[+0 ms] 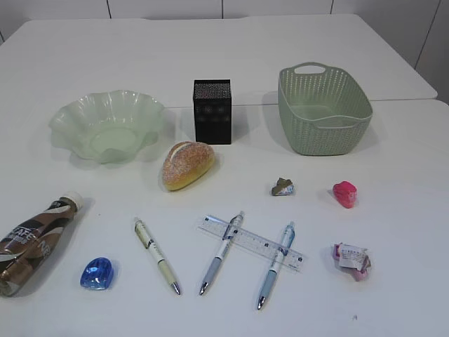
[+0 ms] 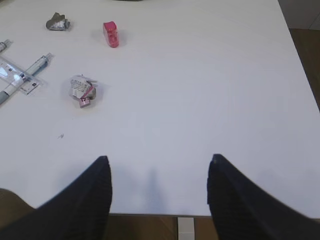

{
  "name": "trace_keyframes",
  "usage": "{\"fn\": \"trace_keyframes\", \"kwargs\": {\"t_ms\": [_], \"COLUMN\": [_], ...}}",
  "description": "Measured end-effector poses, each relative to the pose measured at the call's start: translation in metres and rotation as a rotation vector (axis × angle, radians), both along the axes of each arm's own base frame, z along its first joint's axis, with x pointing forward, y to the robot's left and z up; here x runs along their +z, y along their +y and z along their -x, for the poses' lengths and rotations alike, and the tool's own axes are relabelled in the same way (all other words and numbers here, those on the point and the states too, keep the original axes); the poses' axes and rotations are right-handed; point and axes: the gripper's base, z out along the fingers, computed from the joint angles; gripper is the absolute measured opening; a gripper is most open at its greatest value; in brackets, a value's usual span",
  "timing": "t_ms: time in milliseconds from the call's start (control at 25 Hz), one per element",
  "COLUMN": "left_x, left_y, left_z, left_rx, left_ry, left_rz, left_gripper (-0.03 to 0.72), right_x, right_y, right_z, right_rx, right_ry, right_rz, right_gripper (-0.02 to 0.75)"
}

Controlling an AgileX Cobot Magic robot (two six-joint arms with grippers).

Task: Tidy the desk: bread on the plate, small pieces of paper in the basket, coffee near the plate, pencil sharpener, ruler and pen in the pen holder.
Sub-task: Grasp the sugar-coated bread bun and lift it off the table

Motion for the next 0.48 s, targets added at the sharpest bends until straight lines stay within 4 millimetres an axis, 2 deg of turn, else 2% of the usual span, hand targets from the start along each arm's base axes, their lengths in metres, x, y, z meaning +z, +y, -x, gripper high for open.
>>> {"fn": "trace_keyframes", "kwargs": {"t_ms": [480], "left_x": [0.0000], "left_y": [0.0000], "left_z": [0.0000], "left_rx": [0.000], "left_ry": [0.000], "left_rz": [0.000], "left_gripper": [0.400], "right_x": [-0.0001], "right_y": [0.0000], "right_z": [0.0001], "right_rx": [0.000], "right_ry": [0.002], "right_rz": [0.000], "right_gripper": [0.479]}}
